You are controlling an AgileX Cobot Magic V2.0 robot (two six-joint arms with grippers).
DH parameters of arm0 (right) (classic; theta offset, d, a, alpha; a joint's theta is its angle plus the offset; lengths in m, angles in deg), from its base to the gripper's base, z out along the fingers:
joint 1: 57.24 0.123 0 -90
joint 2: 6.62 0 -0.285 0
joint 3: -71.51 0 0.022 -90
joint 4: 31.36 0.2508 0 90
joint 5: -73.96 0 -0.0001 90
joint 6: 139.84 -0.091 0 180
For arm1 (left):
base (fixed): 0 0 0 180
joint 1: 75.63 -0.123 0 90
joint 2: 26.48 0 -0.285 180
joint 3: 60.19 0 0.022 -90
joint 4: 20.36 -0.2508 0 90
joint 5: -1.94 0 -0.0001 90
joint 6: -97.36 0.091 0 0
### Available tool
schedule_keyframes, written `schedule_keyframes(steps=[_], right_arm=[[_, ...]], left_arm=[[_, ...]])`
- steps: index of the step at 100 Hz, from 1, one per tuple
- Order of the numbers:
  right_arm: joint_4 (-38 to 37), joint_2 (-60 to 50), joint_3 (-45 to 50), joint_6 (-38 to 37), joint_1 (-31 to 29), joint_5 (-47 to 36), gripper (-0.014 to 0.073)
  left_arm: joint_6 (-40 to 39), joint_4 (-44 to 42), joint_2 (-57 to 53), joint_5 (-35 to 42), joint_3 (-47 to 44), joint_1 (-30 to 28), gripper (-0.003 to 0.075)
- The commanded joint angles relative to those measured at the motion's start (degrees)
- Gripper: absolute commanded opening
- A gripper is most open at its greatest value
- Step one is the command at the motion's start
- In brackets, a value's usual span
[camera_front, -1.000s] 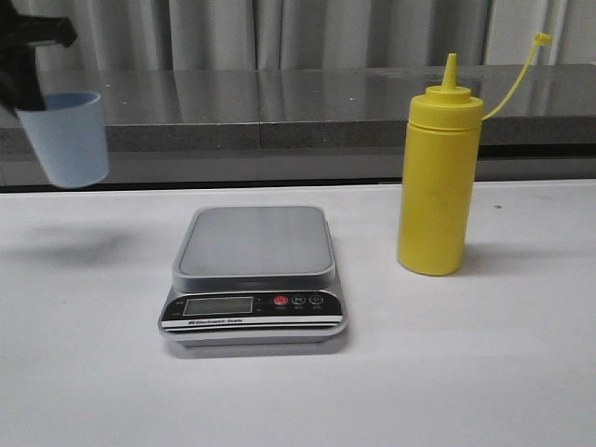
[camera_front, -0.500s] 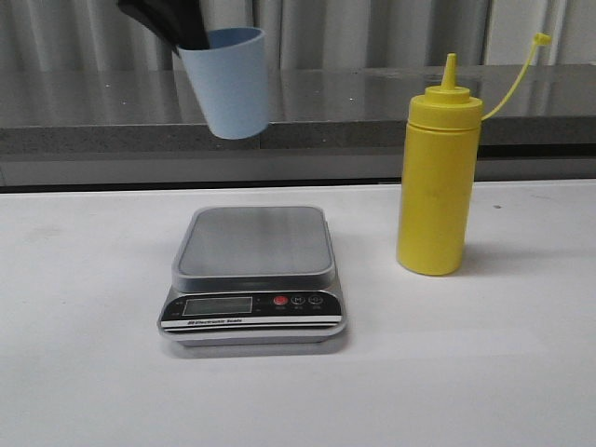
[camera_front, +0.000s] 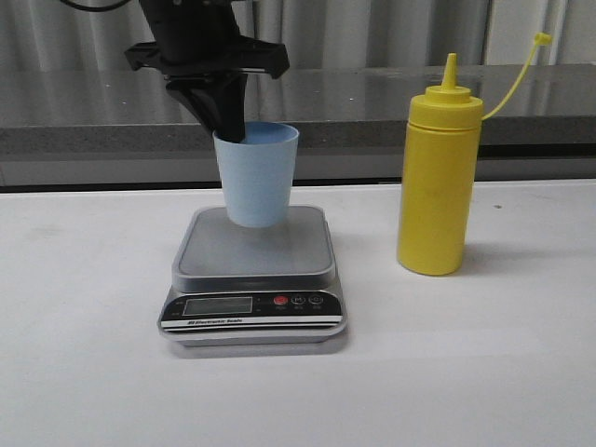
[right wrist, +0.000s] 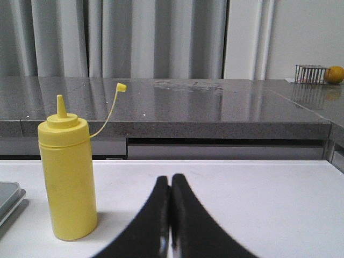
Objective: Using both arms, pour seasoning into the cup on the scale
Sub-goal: 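Lower the blue cup onto the scale and open the left gripper, then raise the left gripper away from the cup and hold still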
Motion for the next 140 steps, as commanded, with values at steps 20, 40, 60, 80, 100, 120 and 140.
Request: schedule_keyframes(steps=[20, 40, 60, 80, 100, 120, 140], right_arm=[[-0.5, -0.8, -0.2, -0.1, -0.3, -4.4, -0.006], [-0.5, -0.8, -0.2, -0.1, -0.3, -4.4, -0.006], [-0.5, -0.8, -0.2, -0.1, -0.3, -4.4, -0.006], [-0.5, -0.8, -0.2, -0.1, -0.3, -4.4, -0.006], [-0.5, -0.8, -0.2, -0.1, -0.3, -4.4, -0.006], [-0.5, -0.8, -0.2, -0.1, -0.3, -4.4, -0.006], [-0.5, -0.8, -0.2, -0.1, -0.3, -4.4, -0.006]], left_arm=[[-0.1, 0.2, -1.6, 1.8, 1.7, 0.1, 0.0011], [-0.1, 0.3, -1.5, 1.8, 1.7, 0.1, 0.0094], [-0.1, 0.3, -1.5, 1.8, 1.7, 0.1, 0.0271], [-0.1, 0.2, -1.6, -1.0, 2.7, 0.1, 0.0274], [-0.1, -0.2, -3.8, -0.7, 2.9, 0.1, 0.0274], [-0.4, -1.4, -7.4, -0.6, 2.9, 0.1, 0.0273], [-0.7, -2.7, -11.2, -0.9, 2.9, 0.1, 0.024]])
